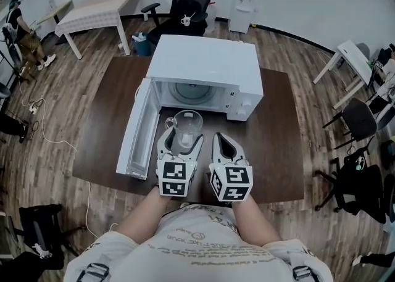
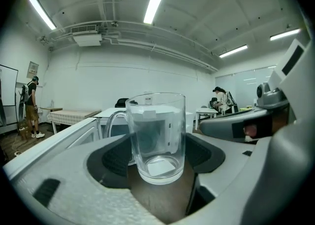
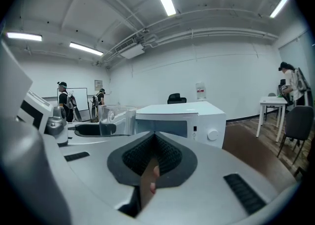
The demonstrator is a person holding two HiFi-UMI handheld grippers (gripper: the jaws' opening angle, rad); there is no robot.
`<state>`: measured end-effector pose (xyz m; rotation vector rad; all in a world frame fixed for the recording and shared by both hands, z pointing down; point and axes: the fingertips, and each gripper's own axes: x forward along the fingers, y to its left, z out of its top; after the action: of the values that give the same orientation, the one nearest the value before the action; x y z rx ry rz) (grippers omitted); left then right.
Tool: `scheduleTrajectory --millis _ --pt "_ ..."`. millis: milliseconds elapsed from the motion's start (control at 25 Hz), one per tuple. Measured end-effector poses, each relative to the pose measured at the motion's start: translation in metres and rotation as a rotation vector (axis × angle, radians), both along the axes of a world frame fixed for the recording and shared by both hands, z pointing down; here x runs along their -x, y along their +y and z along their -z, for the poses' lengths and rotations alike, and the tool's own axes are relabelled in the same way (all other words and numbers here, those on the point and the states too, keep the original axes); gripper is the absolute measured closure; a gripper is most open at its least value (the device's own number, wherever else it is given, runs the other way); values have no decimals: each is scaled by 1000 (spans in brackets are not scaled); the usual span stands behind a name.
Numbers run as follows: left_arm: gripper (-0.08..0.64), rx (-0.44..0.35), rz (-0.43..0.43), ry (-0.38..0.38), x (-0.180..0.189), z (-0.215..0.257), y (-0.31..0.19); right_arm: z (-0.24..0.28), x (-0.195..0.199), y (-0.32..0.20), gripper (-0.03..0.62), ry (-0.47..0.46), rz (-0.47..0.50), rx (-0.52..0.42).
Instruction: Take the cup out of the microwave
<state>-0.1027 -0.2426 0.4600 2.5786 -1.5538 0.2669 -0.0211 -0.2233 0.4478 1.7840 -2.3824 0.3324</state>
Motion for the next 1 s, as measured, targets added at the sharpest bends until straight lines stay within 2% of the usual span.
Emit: scheduleTrajectory --millis 240,1000 --pt "212 -44 2 13 7 21 3 10 6 -5 583 -3 3 -17" --pt "212 -48 -6 0 5 20 12 11 6 6 583 26 9 -17"
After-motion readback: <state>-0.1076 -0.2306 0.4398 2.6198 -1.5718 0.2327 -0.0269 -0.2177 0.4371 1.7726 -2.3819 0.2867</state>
